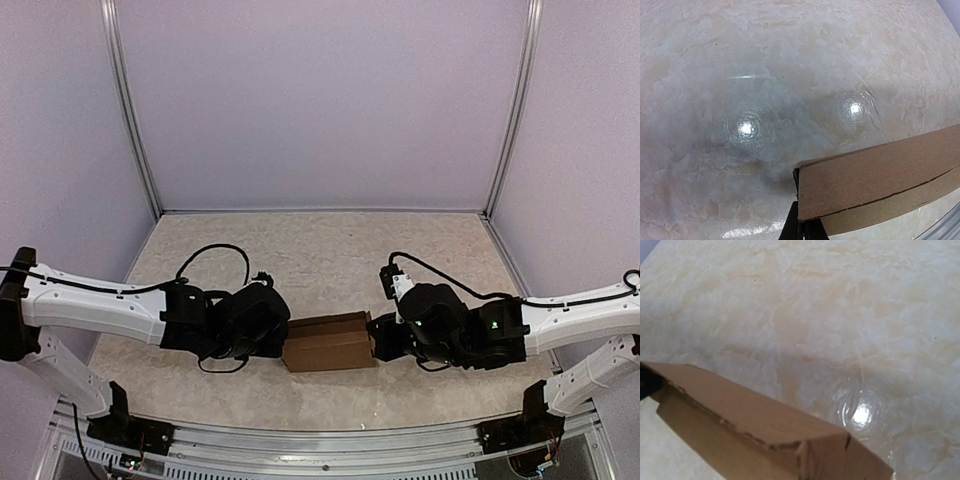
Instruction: Fold the paper box
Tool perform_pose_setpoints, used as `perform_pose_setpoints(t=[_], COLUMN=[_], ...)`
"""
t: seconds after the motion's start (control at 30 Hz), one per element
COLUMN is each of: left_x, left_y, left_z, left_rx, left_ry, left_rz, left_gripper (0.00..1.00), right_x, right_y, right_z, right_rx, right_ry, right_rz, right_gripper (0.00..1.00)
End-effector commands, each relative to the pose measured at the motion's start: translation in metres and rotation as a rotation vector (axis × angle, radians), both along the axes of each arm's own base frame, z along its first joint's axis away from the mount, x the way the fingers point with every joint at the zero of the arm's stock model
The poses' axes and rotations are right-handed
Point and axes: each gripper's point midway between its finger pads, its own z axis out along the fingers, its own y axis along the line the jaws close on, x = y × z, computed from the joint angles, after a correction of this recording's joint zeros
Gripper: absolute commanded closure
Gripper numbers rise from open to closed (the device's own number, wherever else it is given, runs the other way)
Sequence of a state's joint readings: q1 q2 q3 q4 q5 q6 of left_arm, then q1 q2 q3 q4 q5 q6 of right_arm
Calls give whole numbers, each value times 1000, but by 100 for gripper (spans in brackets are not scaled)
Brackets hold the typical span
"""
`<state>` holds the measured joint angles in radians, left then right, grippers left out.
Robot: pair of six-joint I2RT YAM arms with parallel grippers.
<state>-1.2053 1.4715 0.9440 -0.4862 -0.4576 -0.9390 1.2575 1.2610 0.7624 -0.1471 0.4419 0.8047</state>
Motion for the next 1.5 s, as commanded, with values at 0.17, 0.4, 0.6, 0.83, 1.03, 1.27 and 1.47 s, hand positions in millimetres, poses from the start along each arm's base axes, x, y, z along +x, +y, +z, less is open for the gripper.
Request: perform_pose_setpoints(t=[0.17, 0.4, 0.6, 0.83, 1.03, 1.27, 1.47], left_x=[-11, -10, -9, -8, -9, -10, -11], left_y=[-9, -10, -13, -16, -15, -18, -21], left_z=[-11, -11, -10, -10, -12, -14, -18], left_rx=[72, 82, 95, 114, 118, 137, 154], left_ry=[7, -11, -28, -41, -47, -54, -59], left_rz=[-37, -32, -37, -42, -41, -52, -57], left_gripper=[100, 100, 100, 100, 100, 100, 100], right_x=[-5, -2, 1, 3, 8, 11, 12], right_y=[0, -11, -14, -14, -16, -19, -23], right_z=[4, -2, -4, -11, -9, -12, -16], right_rx=[95, 134, 186, 242, 271, 299, 286], right_ry=[104, 180, 221, 275, 292, 318, 327], right_rz=[-8, -15, -34, -45, -54, -65, -66], right_gripper=[100, 100, 100, 100, 100, 100, 100])
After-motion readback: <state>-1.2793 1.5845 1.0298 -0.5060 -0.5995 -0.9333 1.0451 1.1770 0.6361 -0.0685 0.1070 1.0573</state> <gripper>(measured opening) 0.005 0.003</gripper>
